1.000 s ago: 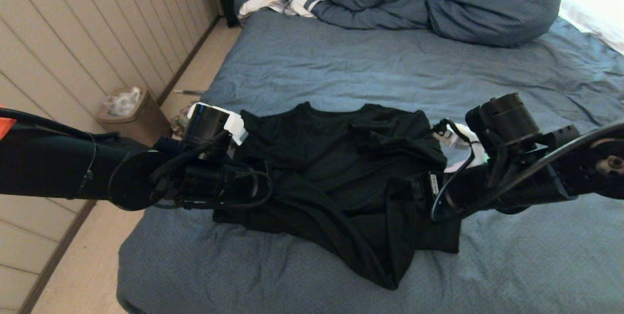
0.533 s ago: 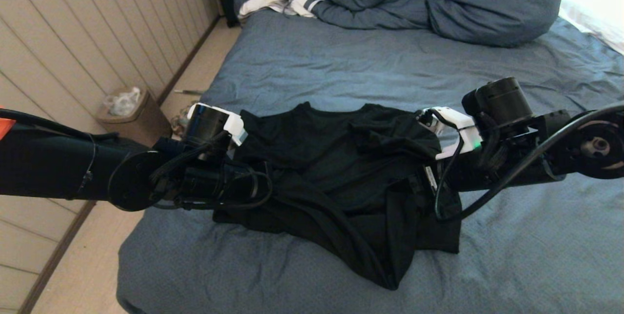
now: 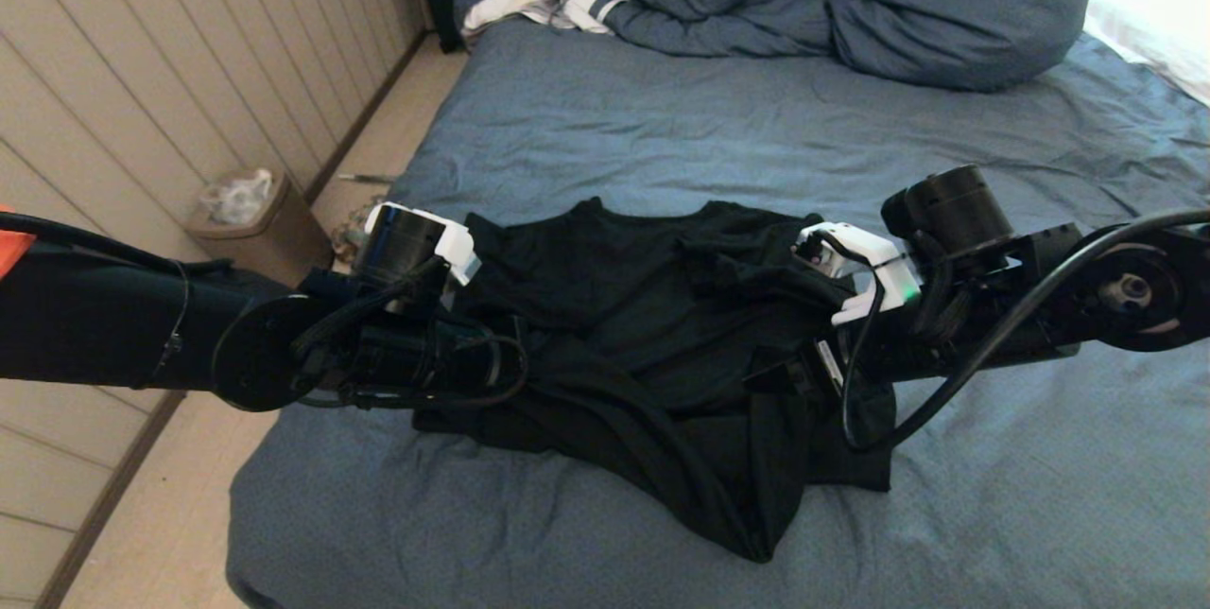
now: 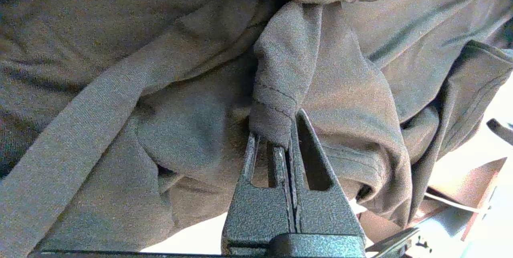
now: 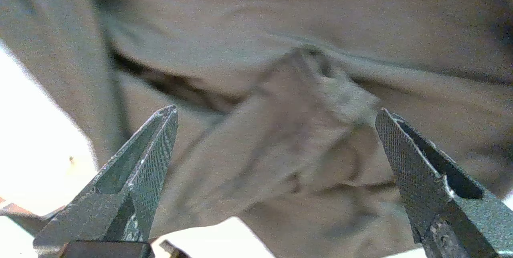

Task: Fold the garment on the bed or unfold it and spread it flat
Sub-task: Fold the black T-shirt

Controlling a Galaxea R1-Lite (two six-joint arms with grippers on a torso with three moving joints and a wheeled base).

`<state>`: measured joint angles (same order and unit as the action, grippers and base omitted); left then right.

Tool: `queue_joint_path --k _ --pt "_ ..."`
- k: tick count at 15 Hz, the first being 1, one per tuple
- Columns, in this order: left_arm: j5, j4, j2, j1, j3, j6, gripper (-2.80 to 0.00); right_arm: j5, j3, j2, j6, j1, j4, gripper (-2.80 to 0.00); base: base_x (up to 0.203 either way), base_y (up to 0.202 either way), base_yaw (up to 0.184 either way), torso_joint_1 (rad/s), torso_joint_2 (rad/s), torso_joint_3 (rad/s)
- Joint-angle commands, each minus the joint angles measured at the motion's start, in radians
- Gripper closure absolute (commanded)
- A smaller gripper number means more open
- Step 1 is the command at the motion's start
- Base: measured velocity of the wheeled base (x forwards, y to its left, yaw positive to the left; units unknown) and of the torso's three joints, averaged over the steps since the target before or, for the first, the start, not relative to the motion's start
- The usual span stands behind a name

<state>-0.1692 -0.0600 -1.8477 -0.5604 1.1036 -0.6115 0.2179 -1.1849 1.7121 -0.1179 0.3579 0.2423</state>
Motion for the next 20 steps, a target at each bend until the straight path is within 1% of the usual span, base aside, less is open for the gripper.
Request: queue_joint_path --k 1,3,4,15,18,20 --pt "-0.001 -0.001 -0.002 0.001 -0.001 -0.004 0.00 0.011 -0.001 0.005 0.000 0.001 0.001 -2.80 0.000 0.000 0.000 0.000 0.00 0.000" --pt "-0.001 -0.001 -0.001 -0.001 -0.001 -0.004 0.00 0.011 -0.002 0.014 0.000 0.003 -0.003 -2.80 0.000 0.000 0.000 0.000 0.00 0.000" --pt "-0.001 -0.001 0.001 -0.001 -0.001 -0.004 0.00 0.011 0.001 0.015 0.000 0.003 -0.005 0.00 0.000 0.000 0.000 0.000 0.00 0.000" --pt "-0.001 0.000 0.022 -0.001 -0.014 -0.005 0.00 0.015 0.060 -0.004 -0.012 -0.012 -0.008 0.00 0.000 0.000 0.000 0.000 0.00 0.000" --pt "-0.004 0.002 0.089 -0.008 -0.035 -0.020 0.00 0.014 0.061 -0.063 -0.003 -0.013 -0.006 0.00 0.000 0.000 0.000 0.000 0.00 0.000" --pt "-0.004 0.003 0.181 -0.021 -0.088 -0.022 0.00 0.014 0.082 -0.132 -0.001 -0.013 -0.004 0.00 0.000 0.000 0.000 0.000 0.00 0.000"
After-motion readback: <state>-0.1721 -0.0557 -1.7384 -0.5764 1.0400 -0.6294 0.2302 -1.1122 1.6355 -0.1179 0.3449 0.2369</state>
